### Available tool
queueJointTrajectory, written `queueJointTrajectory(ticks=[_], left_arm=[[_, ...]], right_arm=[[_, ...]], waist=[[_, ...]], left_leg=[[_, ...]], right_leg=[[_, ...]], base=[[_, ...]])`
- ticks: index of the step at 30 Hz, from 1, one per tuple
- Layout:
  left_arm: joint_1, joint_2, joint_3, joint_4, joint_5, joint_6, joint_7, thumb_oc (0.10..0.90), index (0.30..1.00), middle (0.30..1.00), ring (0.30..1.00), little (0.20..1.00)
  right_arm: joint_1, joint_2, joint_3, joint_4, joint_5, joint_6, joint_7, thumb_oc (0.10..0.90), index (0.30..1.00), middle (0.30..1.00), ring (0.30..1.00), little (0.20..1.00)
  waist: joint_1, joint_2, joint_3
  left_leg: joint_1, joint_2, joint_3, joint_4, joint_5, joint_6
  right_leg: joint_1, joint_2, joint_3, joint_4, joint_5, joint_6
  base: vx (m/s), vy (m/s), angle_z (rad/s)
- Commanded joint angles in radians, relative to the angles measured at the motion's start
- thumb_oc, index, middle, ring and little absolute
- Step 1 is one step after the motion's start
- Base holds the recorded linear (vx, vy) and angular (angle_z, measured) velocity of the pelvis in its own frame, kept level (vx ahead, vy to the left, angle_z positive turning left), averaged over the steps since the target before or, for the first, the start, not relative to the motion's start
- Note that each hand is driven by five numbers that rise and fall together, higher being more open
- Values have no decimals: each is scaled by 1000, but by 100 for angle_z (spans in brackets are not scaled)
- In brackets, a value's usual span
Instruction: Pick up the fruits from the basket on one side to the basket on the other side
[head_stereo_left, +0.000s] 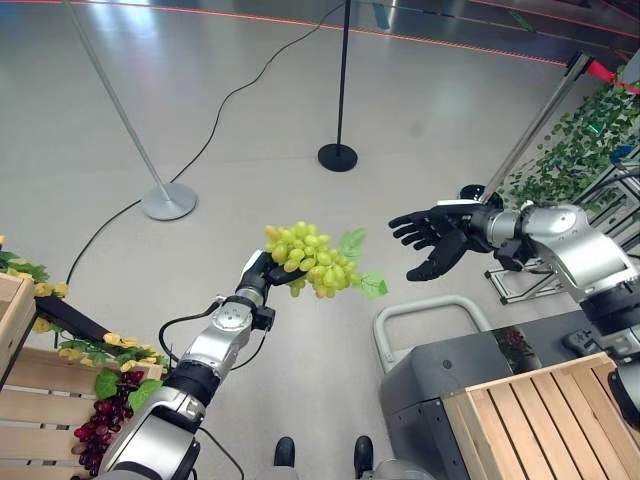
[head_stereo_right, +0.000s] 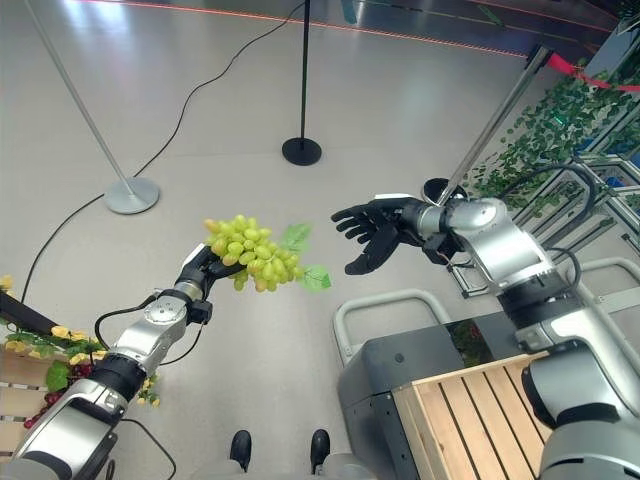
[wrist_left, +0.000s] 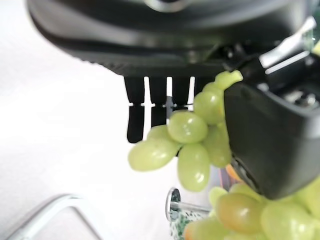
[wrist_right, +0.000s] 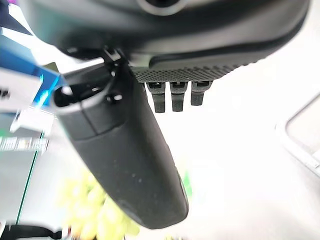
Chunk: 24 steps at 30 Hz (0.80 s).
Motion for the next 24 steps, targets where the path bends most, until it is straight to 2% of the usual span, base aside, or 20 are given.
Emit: queueJointTrajectory(ticks=[1, 3, 5, 7, 9, 11, 12, 14, 15, 16, 18, 19, 21, 23, 24], left_arm=[[-26, -14, 72, -24, -69, -220, 9, 400, 300, 300, 300, 300], [-7, -13, 88, -42, -71, -237, 11, 400, 300, 300, 300, 300], [31, -22, 112, -90, -39, -265, 32, 400, 300, 300, 300, 300], [48, -29, 115, -121, -30, -266, 42, 400, 300, 300, 300, 300], [62, -32, 115, -144, -16, -267, 52, 400, 300, 300, 300, 300], [100, -36, 125, -233, 21, -272, 61, 400, 300, 300, 300, 300], [101, -35, 125, -234, 22, -272, 61, 400, 300, 300, 300, 300], [119, -27, 135, -284, 40, -274, 71, 400, 300, 300, 300, 300], [131, -21, 142, -316, 29, -275, 68, 400, 300, 300, 300, 300], [144, -15, 136, -364, 20, -273, 58, 400, 300, 300, 300, 300], [147, -17, 126, -380, 20, -267, 50, 400, 300, 300, 300, 300], [147, -22, 116, -385, 16, -265, 42, 400, 300, 300, 300, 300], [148, -34, 91, -376, -9, -283, 7, 400, 300, 300, 300, 300], [142, -61, 65, -377, -47, -296, -22, 400, 300, 300, 300, 300], [143, -66, 59, -379, -51, -298, -25, 400, 300, 300, 300, 300]], right_arm=[[57, -37, -107, -67, 71, -156, -162, 800, 900, 900, 900, 900], [109, -10, -145, -99, 81, -177, -195, 800, 900, 900, 900, 900], [220, 80, -202, -152, 31, -230, -293, 800, 900, 900, 900, 900], [277, 122, -215, -169, 9, -251, -321, 800, 900, 900, 900, 900], [320, 147, -222, -179, 26, -247, -326, 800, 900, 900, 900, 900], [456, 243, -198, -171, 45, -257, -350, 800, 900, 900, 900, 900], [457, 243, -198, -171, 45, -257, -350, 800, 900, 900, 900, 900], [508, 301, -181, -138, 47, -281, -367, 800, 900, 900, 900, 900], [535, 332, -173, -123, 43, -296, -388, 800, 900, 900, 900, 900], [576, 362, -157, -116, 54, -324, -445, 800, 900, 900, 900, 900], [595, 380, -150, -111, 67, -336, -469, 800, 900, 900, 900, 900], [611, 394, -145, -102, 80, -351, -490, 800, 900, 900, 900, 900], [647, 420, -139, -77, 107, -398, -519, 800, 900, 900, 900, 900], [666, 435, -132, -32, 124, -439, -528, 800, 900, 900, 900, 900], [667, 434, -128, -24, 131, -446, -532, 800, 900, 900, 900, 900]], waist=[[12, 9, -161], [14, 13, -157], [17, 24, -146], [21, 31, -139], [24, 35, -136], [43, 50, -119], [42, 49, -119], [59, 61, -111], [66, 70, -101], [68, 86, -76], [67, 90, -64], [64, 93, -56], [41, 91, -48], [9, 86, -52], [5, 81, -52]], left_leg=[[36, 9, 55, 2, -64, -30], [40, 7, 56, 2, -67, -28], [46, 3, 54, 2, -73, -22], [47, -1, 50, 2, -76, -17], [48, -3, 47, 2, -78, -13], [55, -17, 30, 2, -84, 5], [56, -18, 30, 2, -84, 5], [55, -26, 10, 8, -84, 23], [49, -34, -3, 13, -78, 39], [35, -46, -25, 25, -59, 52], [27, -51, -41, 36, -55, 56], [23, -54, -62, 41, -53, 58], [24, -66, -136, 45, -52, 63], [13, -87, -235, 59, -68, 67], [13, -92, -253, 63, -75, 66]], right_leg=[[43, -71, -49, 14, -19, 40], [44, -73, -49, 15, -20, 40], [44, -80, -48, 26, -26, 40], [43, -85, -49, 34, -30, 42], [42, -89, -50, 41, -33, 44], [34, -110, -59, 91, -51, 53], [34, -110, -59, 92, -52, 53], [20, -124, -67, 176, -75, 59], [-12, -137, -69, 294, -68, 70], [-100, -143, -39, 497, -20, 77], [-132, -139, -12, 548, -6, 68], [-144, -129, 15, 544, 3, 59], [-136, -84, 90, 453, -15, 44], [-115, -11, 227, 260, -45, 29], [-112, 0, 257, 219, -34, 28]], base=[[49, 53, 0], [39, 61, 0], [35, 88, -1], [15, 68, 0], [13, 77, 2], [24, 115, 5], [30, 86, 5], [25, 72, 10], [9, 86, 19], [3, 71, 20], [16, -35, 29], [83, -170, 68], [109, -297, 91], [132, -422, 150], [90, -434, 168]])
